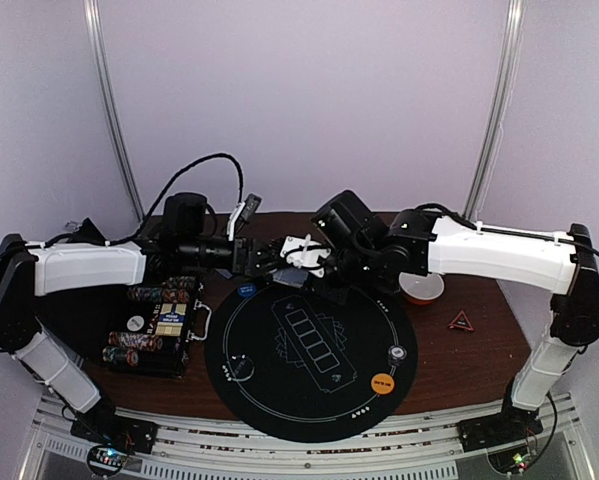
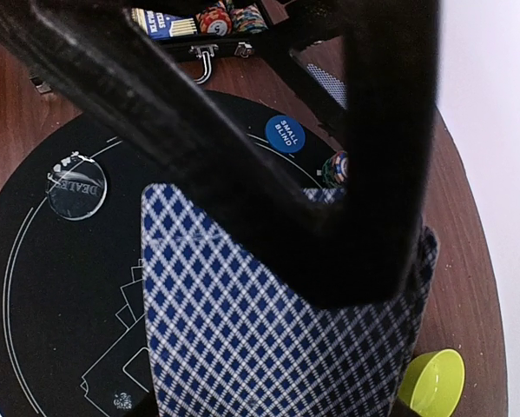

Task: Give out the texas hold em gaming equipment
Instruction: Pick up the poker card from the face-down deck piles.

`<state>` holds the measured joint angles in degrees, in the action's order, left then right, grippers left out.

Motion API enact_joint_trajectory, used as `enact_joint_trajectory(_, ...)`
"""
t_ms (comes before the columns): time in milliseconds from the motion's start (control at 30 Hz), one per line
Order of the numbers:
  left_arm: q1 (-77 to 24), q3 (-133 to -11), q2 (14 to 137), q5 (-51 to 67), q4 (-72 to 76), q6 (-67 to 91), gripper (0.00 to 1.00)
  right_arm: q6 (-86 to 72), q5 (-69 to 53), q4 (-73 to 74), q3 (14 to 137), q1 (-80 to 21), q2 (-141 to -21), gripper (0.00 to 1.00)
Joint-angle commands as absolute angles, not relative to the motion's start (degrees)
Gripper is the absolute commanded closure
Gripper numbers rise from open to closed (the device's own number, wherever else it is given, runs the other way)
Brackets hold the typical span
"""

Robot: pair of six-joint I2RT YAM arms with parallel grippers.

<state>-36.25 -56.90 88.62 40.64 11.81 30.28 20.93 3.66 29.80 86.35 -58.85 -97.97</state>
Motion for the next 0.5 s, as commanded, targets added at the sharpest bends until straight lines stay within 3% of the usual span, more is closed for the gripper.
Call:
enact_joint_trajectory(0,-37.06,-59.28,89.77,38.09,9.85,27.94,0.07,21.45,4.47,29.84,88.84,-59.54,-99.11,0.5)
enact_joint_trajectory(300,-38.71,-59.82,91.12,36.05,7.33,25.02,0.1,21.61,4.14,29.23,89.32,-59.99,-99.71,0.5)
enact_joint_trajectory(467,-39.05,-60.46,91.22,32.7,4.96,23.6,0.2,21.53,4.43,29.23,89.35,-60.14,-99.52,0.5)
